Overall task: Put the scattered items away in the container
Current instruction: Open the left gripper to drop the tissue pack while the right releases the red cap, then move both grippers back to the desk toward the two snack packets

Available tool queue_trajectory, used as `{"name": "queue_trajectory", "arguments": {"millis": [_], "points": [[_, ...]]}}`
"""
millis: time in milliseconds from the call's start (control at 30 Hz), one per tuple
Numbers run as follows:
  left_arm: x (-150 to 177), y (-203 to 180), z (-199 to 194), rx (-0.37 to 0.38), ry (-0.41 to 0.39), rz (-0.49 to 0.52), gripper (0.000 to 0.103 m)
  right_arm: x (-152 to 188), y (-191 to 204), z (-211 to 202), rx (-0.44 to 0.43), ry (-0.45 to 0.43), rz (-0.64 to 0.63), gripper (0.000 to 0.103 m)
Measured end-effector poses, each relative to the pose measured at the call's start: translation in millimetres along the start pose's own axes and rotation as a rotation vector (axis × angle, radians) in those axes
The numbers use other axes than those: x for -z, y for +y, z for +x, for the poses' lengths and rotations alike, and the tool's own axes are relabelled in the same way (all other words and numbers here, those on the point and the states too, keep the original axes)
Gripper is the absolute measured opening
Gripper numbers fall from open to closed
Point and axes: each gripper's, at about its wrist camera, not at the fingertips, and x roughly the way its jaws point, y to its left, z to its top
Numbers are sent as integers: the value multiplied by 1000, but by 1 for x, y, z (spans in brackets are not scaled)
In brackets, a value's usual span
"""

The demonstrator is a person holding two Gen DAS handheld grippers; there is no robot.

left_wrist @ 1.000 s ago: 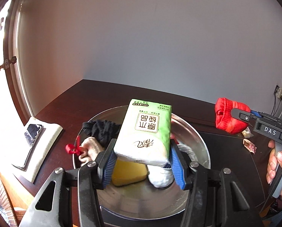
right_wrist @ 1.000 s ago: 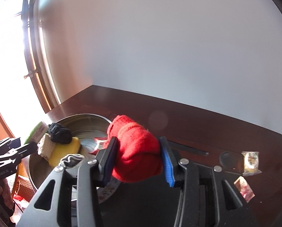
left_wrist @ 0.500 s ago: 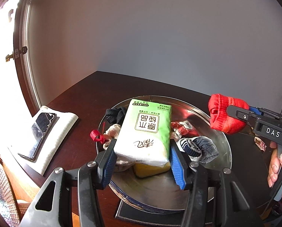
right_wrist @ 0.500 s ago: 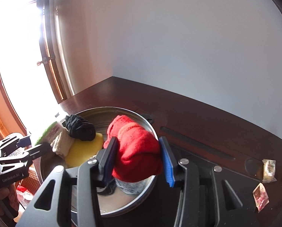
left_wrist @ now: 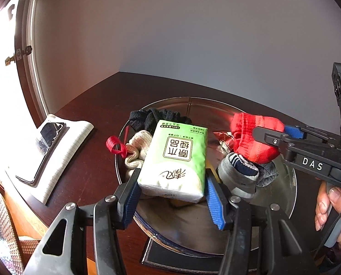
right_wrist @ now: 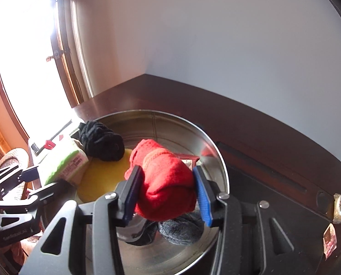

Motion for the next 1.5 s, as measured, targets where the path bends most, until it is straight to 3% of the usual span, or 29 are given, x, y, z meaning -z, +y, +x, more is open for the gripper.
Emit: {"name": "queue_trajectory", "arguments": {"millis": [100,167,367,533,833,1067,1200,1500], "points": [[-2,0,-1,-7,-5,-8,68,3,-2,1,-14,0,14,51],[-3,-1,-4,-19,-23,-9,81,3,-4,-1,-17,-14,18,63],[-9,-5,-16,13,-66,-37,82,6,-9,-20,-18,-67,39,73],[-14,-35,-20,80,-85,22,82,18,-34,-48,13,-102,75,77],[-13,-140,-14,253,-43,217,82,59,-134,-93,179,-95,212,81],[-5,-231,5,386,34,374,82,108,-226,-148,363,-76,310,88],[-10,-273,26,459,98,391,82,132,-268,-163,412,-57,380,88],[-25,-369,74,476,154,415,82,182,-324,-184,458,-31,482,88]]}}
